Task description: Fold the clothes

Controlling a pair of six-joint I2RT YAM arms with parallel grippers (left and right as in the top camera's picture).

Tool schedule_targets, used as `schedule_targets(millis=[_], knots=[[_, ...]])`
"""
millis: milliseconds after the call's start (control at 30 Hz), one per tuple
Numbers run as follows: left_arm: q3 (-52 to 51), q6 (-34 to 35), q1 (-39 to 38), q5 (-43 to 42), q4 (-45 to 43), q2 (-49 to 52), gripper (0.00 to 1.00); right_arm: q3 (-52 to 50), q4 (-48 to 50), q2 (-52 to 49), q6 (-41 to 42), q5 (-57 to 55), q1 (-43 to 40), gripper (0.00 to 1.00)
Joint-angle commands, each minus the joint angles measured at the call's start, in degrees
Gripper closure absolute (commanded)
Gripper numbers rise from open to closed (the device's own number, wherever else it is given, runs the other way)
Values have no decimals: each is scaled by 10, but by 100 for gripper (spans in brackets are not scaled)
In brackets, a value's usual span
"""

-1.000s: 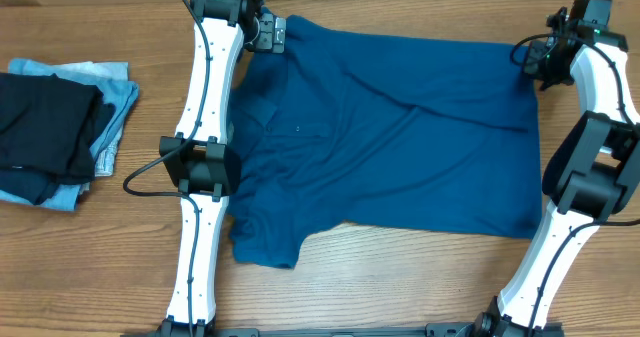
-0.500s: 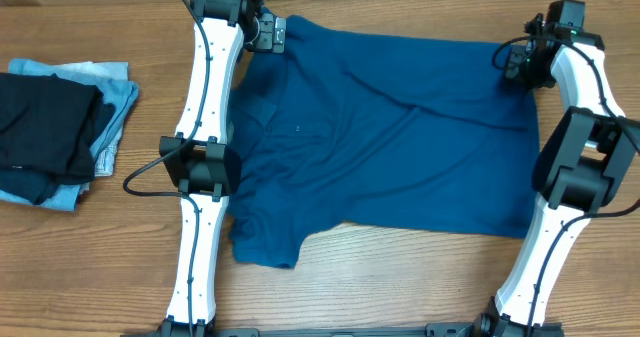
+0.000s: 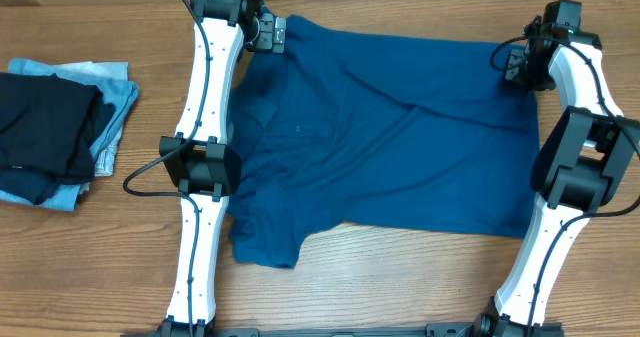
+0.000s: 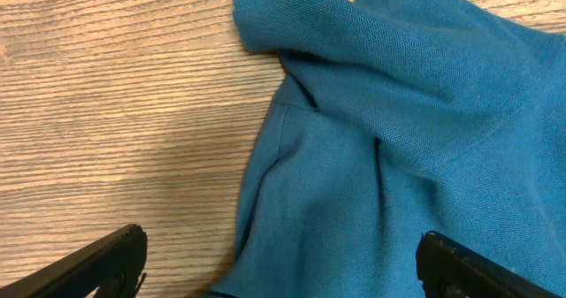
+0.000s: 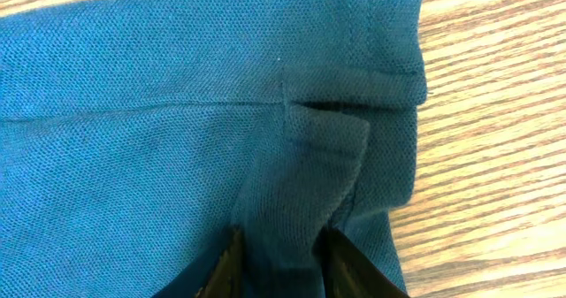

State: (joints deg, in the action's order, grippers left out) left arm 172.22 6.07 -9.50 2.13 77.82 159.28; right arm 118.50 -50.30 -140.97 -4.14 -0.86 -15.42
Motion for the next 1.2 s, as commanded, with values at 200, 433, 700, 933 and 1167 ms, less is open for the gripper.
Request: schedule_targets(millis=[200,433,700,933,1167], knots=[[1,8,2,-7,-1,0,0,16,-59,34,47,-8,0,67],[1,8,2,-7,-1,0,0,16,-50,34,46,-42,-1,55],[1,8,2,-7,-1,0,0,46,-48,34,40,-43,-1,40],[1,8,2,-7,-1,0,0,100,-154,34,42,-37,-1,46],[1,8,2,-7,-1,0,0,97,-175,34,44,-9,-1,51]])
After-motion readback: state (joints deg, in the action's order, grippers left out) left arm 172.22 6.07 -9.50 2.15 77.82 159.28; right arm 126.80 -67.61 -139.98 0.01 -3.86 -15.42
